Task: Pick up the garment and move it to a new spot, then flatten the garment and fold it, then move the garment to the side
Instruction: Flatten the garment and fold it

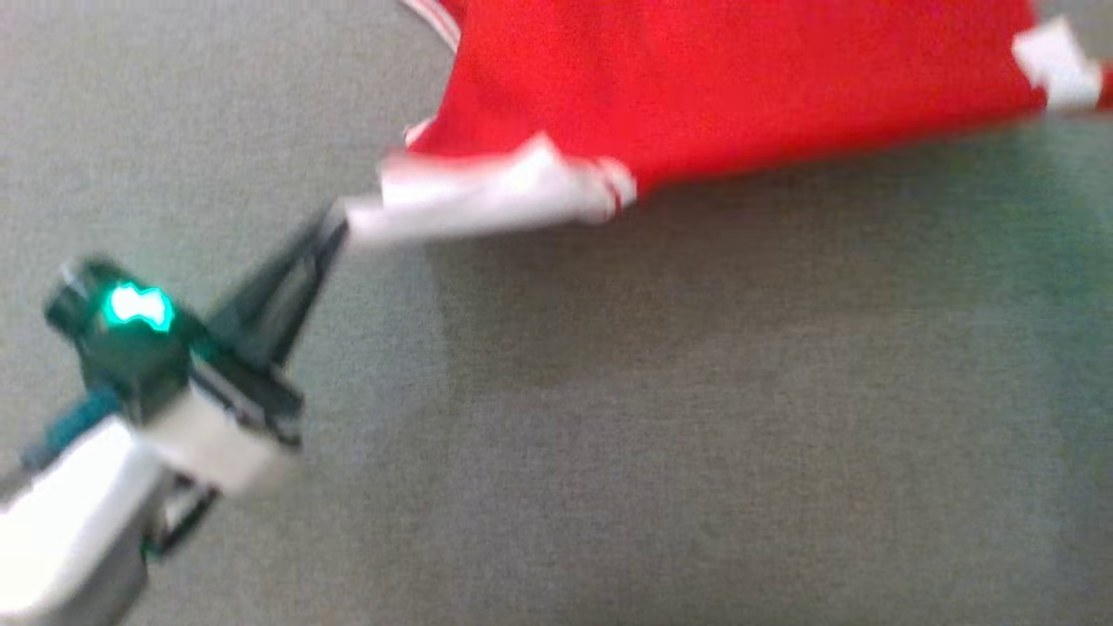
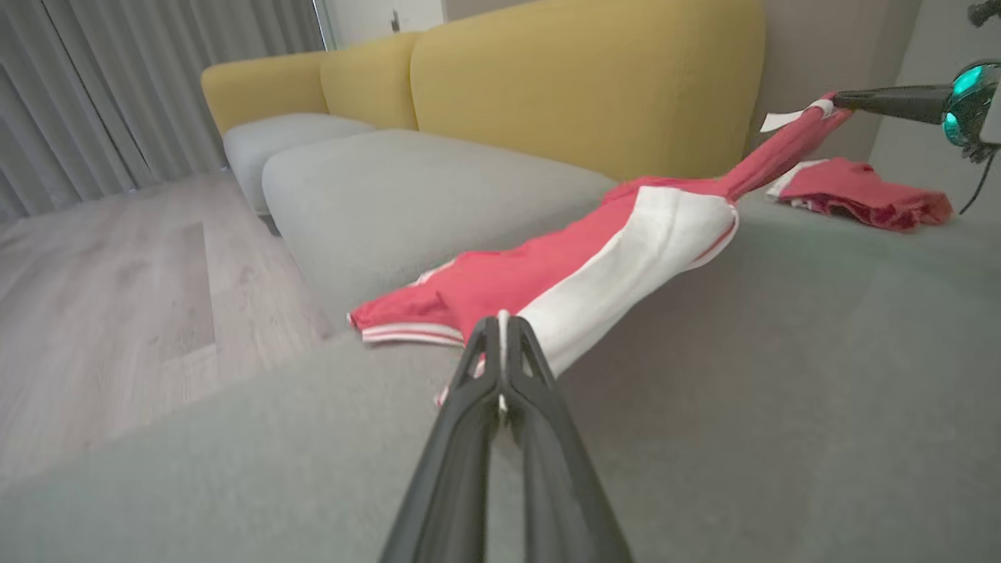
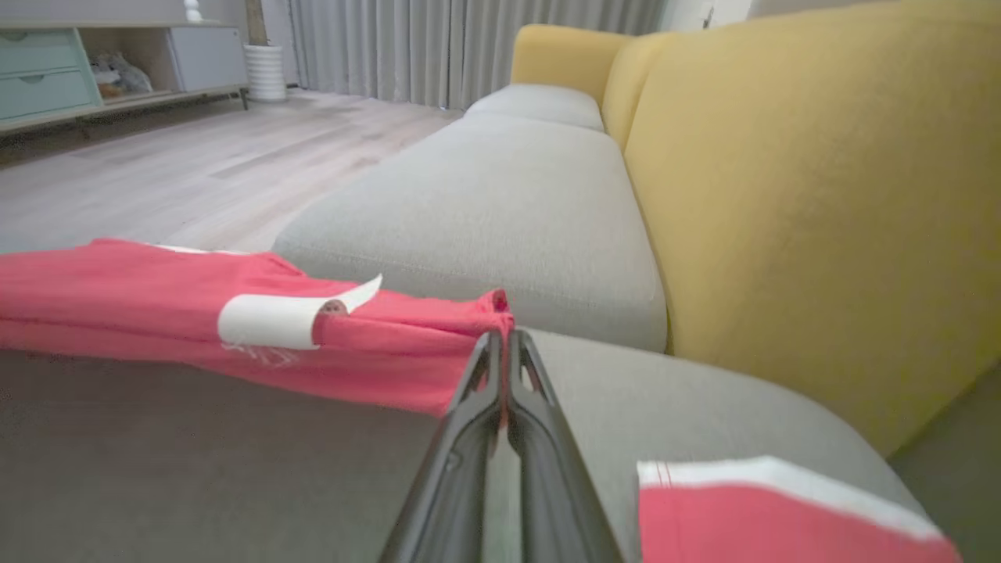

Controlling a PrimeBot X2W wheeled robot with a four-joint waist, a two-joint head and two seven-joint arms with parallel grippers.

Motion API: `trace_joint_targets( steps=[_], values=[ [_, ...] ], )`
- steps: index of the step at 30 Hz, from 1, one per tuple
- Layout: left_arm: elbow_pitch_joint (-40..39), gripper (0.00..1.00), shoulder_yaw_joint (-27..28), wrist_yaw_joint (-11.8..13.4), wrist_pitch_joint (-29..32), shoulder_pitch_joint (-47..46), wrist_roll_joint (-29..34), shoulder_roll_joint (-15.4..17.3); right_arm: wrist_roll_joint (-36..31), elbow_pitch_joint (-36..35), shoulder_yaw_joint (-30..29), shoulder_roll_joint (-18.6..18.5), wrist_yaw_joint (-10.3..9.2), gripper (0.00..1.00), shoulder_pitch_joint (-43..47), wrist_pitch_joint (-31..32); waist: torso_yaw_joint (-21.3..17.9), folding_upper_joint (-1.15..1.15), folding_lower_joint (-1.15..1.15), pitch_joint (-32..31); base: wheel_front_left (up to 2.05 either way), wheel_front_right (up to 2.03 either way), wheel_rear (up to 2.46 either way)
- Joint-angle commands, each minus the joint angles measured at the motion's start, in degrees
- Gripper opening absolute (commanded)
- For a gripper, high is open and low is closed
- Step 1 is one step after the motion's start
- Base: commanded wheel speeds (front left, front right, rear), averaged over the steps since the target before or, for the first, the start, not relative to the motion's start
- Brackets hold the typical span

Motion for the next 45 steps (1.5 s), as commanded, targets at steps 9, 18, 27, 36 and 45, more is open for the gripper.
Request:
trace_joint_targets(
  steps=[9,18,27,36,45],
  values=[
    [-7.9,0.00,-1.6,6.1,0.3,14.1,-0.8,5.7,-1.6,-15.6,-10.0,2.2,0.36,0.00,25.0,6.9,-1.2,0.00,0.02,-2.9,0.00,0.00,0.00],
    [-8.5,0.00,-1.8,6.0,0.6,12.0,0.5,4.5,-2.8,-22.5,-15.5,8.2,0.36,0.00,29.7,10.6,-1.3,0.00,0.02,-2.7,0.00,0.00,0.00],
    [0.2,0.00,-0.7,1.4,0.3,-4.3,7.7,0.8,-3.7,-17.8,-13.7,8.6,0.36,0.00,20.0,12.7,-1.7,0.00,0.02,1.1,0.00,0.00,0.00],
    [10.7,0.00,-1.8,-2.1,0.0,-20.7,14.1,-3.1,-3.9,-12.1,-9.0,7.1,0.36,0.00,8.8,13.2,-2.8,0.00,0.02,5.2,0.00,0.00,0.00],
    [19.4,0.00,-1.8,-2.1,-0.2,-25.1,15.5,-6.1,-4.5,-6.3,-5.9,8.0,0.36,0.00,1.6,11.1,-3.6,0.00,0.02,7.1,0.00,0.00,0.00]
  ],
)
